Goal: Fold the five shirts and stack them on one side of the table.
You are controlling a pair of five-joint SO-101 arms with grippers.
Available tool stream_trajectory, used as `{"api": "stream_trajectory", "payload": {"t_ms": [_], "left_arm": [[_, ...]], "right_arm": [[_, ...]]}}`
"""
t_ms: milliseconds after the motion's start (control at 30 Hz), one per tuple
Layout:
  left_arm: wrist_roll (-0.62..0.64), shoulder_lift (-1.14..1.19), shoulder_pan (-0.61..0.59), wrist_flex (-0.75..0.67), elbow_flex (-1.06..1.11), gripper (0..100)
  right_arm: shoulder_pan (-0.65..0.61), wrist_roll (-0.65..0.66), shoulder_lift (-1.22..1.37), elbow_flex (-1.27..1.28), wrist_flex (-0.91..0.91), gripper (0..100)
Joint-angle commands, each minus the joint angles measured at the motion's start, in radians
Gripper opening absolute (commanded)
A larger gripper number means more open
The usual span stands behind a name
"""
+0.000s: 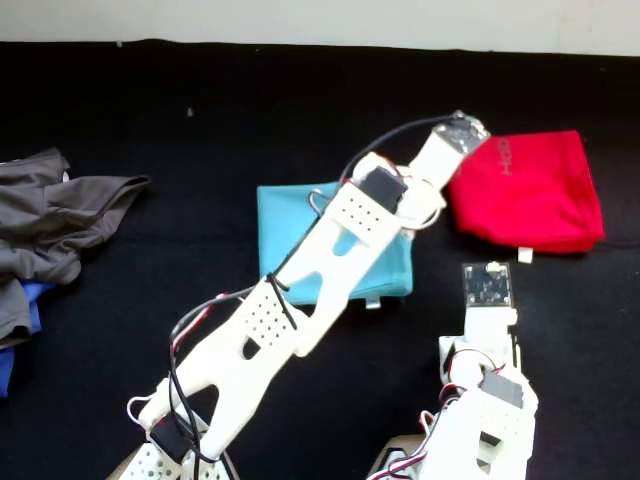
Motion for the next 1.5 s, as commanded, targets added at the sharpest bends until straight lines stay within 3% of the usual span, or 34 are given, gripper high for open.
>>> {"api": "stream_trajectory", "payload": {"t_ms": [0, 300, 767, 933, 1467], "left_arm": [[0.006, -0.024, -0.013, 0.0, -0.016, 1], [0.006, -0.044, -0.085, 0.227, -0.082, 1], [0.006, 0.117, 0.036, -0.005, -0.065, 1], [0.006, 0.117, 0.036, 0.002, -0.127, 1], [0.006, -0.205, -0.042, 0.353, -0.131, 1]], "right_arm": [[0.03, 0.003, -0.004, 0.024, -0.025, 0.7], [0.03, 0.003, -0.004, 0.024, -0.025, 0.7], [0.03, 0.003, -0.004, 0.024, -0.025, 0.7], [0.03, 0.003, -0.004, 0.024, -0.025, 0.7], [0.03, 0.002, -0.005, 0.018, -0.021, 0.9]]}}
